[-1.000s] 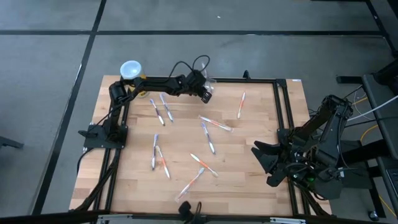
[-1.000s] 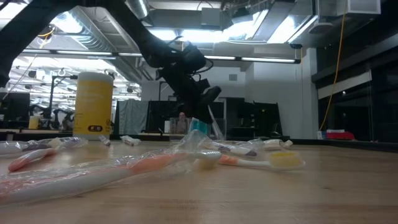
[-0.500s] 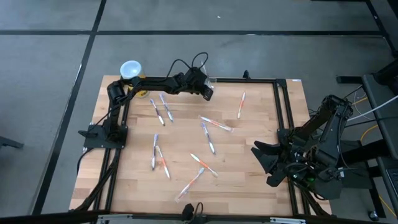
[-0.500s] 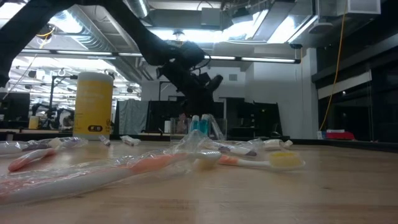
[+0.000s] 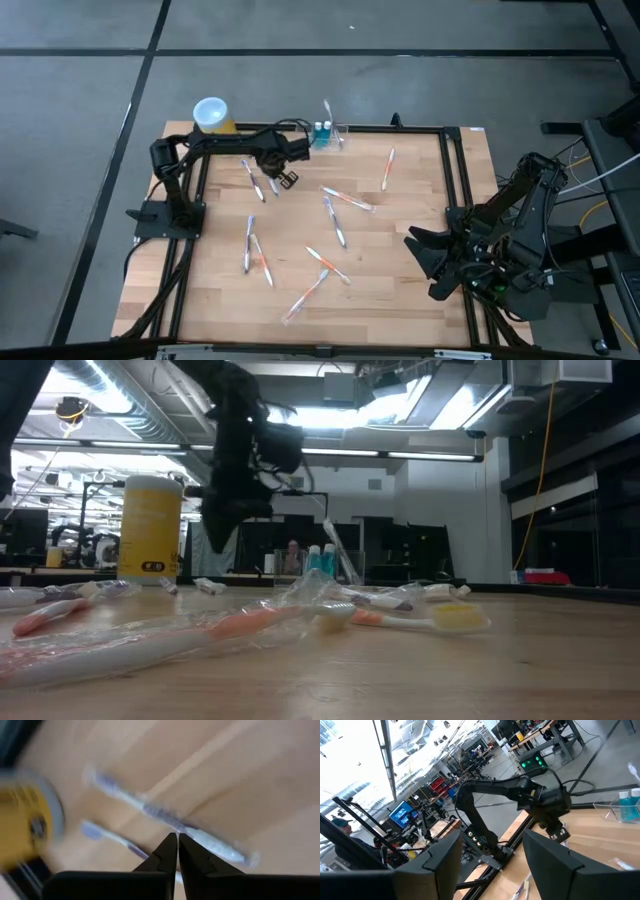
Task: Pick & Place toothbrushing station
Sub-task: Put the purple toothbrush into the right section of the transparent organizer
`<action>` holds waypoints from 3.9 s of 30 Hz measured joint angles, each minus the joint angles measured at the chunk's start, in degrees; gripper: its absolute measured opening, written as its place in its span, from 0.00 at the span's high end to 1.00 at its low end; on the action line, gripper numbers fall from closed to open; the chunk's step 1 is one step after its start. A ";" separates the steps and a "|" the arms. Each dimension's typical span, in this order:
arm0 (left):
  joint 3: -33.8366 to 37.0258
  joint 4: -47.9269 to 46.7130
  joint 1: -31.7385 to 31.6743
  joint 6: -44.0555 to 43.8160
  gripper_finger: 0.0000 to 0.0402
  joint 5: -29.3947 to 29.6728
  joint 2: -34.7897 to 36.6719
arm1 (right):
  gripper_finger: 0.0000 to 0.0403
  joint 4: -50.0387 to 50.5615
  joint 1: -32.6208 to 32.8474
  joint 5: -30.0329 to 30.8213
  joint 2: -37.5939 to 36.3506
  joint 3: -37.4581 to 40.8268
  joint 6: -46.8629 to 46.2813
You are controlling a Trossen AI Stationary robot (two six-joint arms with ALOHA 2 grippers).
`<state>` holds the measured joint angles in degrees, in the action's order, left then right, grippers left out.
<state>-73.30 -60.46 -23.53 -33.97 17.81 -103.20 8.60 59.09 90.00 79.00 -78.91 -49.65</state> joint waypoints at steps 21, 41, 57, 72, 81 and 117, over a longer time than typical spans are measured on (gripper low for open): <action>18.58 26.21 -13.45 -25.87 0.67 -4.36 8.86 | 0.47 -4.25 -0.52 0.00 -0.02 0.00 3.67; 18.61 33.81 -13.99 -24.03 0.96 -0.71 0.72 | 0.47 -6.40 -0.52 0.00 -0.04 0.01 3.87; 18.56 80.73 -9.27 -7.31 1.00 -2.36 13.46 | 0.47 -6.47 -1.29 0.00 -0.07 0.00 3.85; 18.31 96.74 -10.21 -1.00 1.00 7.86 4.73 | 0.47 -6.55 -1.75 0.00 -0.15 0.01 3.39; 6.46 99.14 -6.61 7.36 1.00 3.17 -2.07 | 0.47 -6.66 -2.10 0.00 -0.17 0.02 3.21; -10.45 71.44 -4.61 21.63 1.00 1.84 -16.66 | 0.47 -6.99 -2.10 0.00 -0.17 0.00 3.66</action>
<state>-83.74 10.98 -28.14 -12.34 19.65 -119.85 1.61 56.99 90.00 78.83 -78.91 -45.99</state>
